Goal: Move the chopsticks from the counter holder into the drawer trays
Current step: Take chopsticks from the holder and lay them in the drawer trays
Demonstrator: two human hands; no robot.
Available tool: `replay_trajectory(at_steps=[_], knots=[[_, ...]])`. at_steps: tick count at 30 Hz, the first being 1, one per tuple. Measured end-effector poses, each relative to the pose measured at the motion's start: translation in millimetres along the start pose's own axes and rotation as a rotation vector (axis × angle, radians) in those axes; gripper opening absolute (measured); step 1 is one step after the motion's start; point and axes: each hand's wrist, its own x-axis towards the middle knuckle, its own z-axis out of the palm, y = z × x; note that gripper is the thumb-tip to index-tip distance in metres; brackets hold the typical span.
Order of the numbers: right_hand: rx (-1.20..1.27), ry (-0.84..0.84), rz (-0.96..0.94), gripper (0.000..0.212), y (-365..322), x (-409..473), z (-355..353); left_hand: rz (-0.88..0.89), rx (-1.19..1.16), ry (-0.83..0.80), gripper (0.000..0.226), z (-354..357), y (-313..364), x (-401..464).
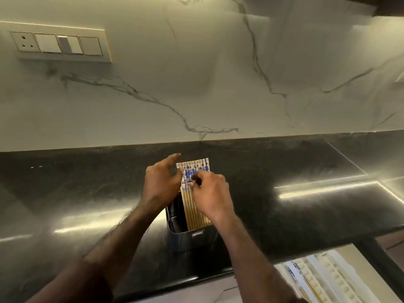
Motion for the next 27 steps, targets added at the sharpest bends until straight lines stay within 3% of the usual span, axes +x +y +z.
replay_trajectory(at_steps=[6, 13, 22, 27], knots=[[-0.014, -0.031, 0.053, 0.030, 10.4, 5.9, 29.8, -0.184, -0.133, -0.067, 0.047, 15.2, -27.7, 11.1], [-0.021, 0.012, 0.042, 0.029, 12.7, 4.8, 40.0, -0.275, -0.319, -0.021, 0.044, 26.5, -37.9, 11.8], [0.038, -0.016, 0.071, 0.031, 5.7, 2.9, 38.7, -0.310, -0.513, 0.024, 0.032, 21.0, -36.8, 9.4], [0.150, 0.023, 0.076, 0.024, -1.5, -1.1, 25.4, -0.205, -0.582, -0.015, 0.036, -8.5, -8.0, 18.9]])
